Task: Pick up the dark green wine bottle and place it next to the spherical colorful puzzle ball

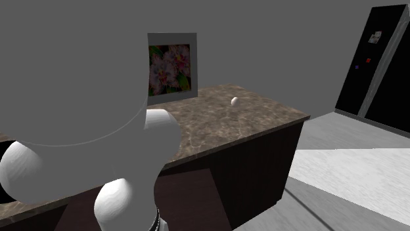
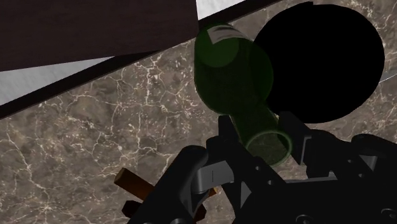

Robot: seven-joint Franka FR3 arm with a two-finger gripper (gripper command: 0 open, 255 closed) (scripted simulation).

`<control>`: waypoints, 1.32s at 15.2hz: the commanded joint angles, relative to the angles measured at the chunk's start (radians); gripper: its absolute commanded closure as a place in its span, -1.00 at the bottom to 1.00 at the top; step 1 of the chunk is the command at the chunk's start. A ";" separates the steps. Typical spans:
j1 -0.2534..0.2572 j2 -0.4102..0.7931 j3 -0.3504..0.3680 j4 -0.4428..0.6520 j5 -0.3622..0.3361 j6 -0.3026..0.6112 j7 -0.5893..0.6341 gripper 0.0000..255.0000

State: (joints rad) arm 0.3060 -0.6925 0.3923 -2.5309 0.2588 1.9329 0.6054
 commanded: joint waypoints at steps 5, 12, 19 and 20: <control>0.002 0.006 0.008 -0.038 0.007 0.045 -0.003 1.00; 0.002 0.006 0.008 -0.038 0.007 0.045 -0.003 -1.00; -0.002 -0.017 -0.016 0.047 -0.010 -0.063 -0.001 -1.00; -0.004 -0.020 -0.022 0.070 -0.014 -0.090 0.000 -1.00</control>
State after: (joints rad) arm 0.3036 -0.7076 0.3766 -2.4855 0.2495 1.8742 0.6043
